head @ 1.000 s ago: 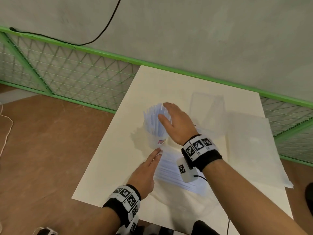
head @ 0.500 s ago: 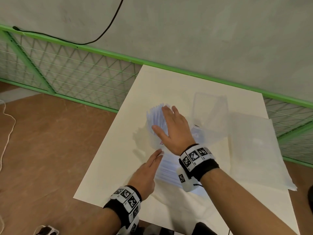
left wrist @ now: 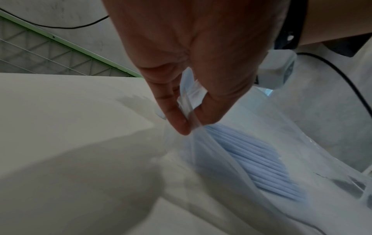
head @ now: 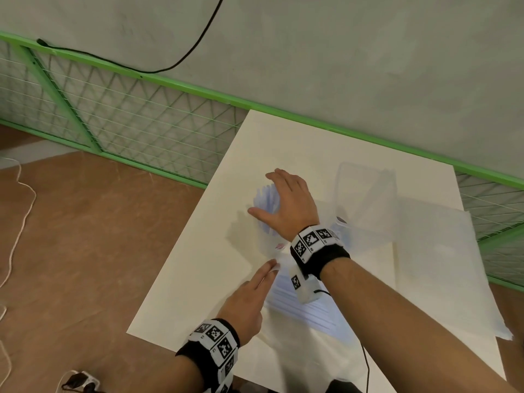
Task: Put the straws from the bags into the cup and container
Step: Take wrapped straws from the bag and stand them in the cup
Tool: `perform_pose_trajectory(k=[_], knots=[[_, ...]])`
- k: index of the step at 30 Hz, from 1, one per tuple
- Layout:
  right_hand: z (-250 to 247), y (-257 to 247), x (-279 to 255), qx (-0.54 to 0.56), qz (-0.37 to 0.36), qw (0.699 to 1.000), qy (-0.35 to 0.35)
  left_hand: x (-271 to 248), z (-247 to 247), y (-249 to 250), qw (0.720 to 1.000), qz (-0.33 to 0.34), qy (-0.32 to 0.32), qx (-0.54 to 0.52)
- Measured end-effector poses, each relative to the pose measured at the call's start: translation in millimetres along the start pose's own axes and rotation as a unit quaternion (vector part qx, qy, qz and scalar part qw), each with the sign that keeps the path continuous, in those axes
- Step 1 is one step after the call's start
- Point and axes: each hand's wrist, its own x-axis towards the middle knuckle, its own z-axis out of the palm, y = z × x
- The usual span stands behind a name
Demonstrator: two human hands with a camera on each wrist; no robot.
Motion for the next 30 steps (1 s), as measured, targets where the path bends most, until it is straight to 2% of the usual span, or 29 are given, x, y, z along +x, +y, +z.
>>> perform_pose_trajectory(k=[6,11,15,19,21,23,27,30], knots=[[7,-1,13,0.052,-0.051,0.997,0.005,-1,0,-4,1.0,0.006,-0.005,0.002],[16,7,17,0.024,-0.109,0.993,0.037,1,4,-11,1.0,0.006,-0.01,-0.001],[13,5,21,0.023,-0.096,0.995,0.026,1,4,-11,1.0,0.008,-0.007,0.004],[-3,2,27,0.061,-0.059,0.995,0.061,1,2,-10,1.0,0.015,-0.002,0.004],[-5,5,29,0.029,-0.046,0.998,0.028,1,2,-10,1.0,0.02,-0.003,0.004],[-2,9,26,-0.024,-0.065,0.998,0.004,0,3,-11,1.0,0.023,-0.004,0.002],[1,15,26,-0.082,-0.104,0.99,0.047,1,2,-10,1.0,0.026,0.002,0.003],[5,16,27,-0.091,-0.128,0.986,0.052,1,2,-9,1.0,0.021,0.0,-0.001]])
